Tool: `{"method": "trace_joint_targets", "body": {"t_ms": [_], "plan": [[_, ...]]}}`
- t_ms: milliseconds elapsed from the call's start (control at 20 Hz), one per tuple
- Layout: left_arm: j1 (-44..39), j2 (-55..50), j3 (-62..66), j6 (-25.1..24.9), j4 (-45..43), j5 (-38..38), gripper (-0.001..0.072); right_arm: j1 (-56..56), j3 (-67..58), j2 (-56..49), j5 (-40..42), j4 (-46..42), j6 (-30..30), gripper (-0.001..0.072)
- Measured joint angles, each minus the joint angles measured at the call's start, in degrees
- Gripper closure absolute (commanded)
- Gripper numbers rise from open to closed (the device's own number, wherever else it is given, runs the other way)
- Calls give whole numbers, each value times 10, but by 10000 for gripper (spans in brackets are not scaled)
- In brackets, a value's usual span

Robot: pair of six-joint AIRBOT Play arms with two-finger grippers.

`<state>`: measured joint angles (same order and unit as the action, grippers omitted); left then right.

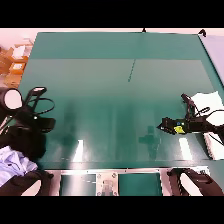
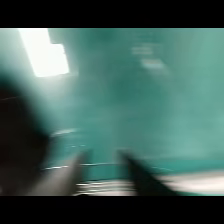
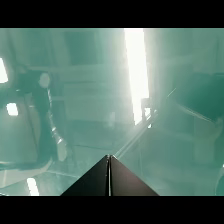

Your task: Fold the shirts.

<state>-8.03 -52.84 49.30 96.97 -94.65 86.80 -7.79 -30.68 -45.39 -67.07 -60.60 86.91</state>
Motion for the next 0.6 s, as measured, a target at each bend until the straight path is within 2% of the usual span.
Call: {"method": "trace_joint_targets", "body": {"t_ms": [100,200,350,400,450,500,550,600], "plan": [[20,0,-8,25,-106,-4,-13,0,0,0,0,0,0,688],[63,-1,-26,41,-161,-34,-13,0,0,0,0,0,0,688],[140,-19,-58,51,-186,-93,-13,0,0,0,0,0,0,688],[163,-30,-68,50,-182,-113,37,0,0,0,0,0,0,688],[184,-45,-78,43,-166,-136,253,0,0,0,0,0,0,688],[197,-59,-85,29,-147,-155,532,0,0,0,0,0,0,688],[208,-76,-90,13,-126,-171,681,0,0,0,0,0,0,688],[216,-92,-93,-3,-111,-183,681,0,0,0,0,0,0,688]]}}
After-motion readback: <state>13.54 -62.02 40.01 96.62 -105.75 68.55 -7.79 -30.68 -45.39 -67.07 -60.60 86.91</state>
